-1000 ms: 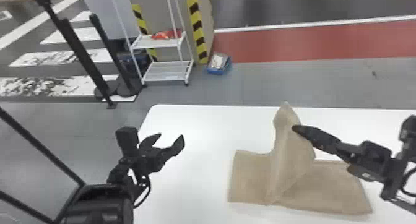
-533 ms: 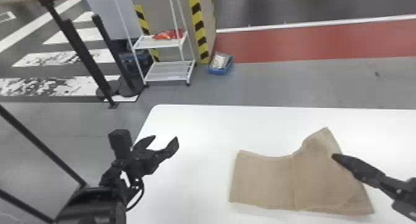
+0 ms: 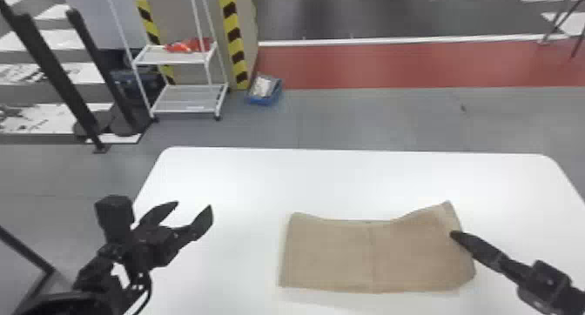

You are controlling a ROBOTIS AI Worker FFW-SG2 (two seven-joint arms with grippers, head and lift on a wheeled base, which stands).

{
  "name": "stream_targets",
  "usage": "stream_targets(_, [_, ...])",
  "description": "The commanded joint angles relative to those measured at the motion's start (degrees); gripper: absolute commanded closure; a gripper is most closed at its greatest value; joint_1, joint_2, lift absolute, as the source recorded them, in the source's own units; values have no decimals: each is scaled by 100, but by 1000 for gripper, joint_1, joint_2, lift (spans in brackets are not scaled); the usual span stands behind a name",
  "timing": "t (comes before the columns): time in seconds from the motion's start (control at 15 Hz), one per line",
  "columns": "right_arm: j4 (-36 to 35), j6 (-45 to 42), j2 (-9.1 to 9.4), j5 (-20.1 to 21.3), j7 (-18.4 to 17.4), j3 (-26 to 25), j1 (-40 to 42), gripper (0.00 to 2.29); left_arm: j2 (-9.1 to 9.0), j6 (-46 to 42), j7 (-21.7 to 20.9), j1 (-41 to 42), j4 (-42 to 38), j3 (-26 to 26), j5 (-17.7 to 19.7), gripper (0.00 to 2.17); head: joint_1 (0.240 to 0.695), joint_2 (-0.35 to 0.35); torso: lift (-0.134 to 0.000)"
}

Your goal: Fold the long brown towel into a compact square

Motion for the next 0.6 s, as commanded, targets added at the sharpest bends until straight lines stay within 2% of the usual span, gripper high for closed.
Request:
stream_targets(0.0, [169, -197, 22, 293, -101, -64, -34, 1112, -1, 103, -56, 139, -286, 16, 53, 198, 695, 65, 0])
stream_targets(0.13, [239, -390, 83, 452, -172, -64, -17, 1112, 8, 278, -161, 253, -532, 42, 194, 198, 695, 34, 0])
stream_targets(0.27, [388, -408, 83, 478, -347, -64, -43, 1112, 8, 401, -539, 323, -682, 42, 291, 198, 695, 21, 0])
stream_targets(0.53, [766, -636, 101, 478, -462, -38, -87, 1112, 43, 401, -1198, 227, -568, -318, 88, 194, 695, -31, 0])
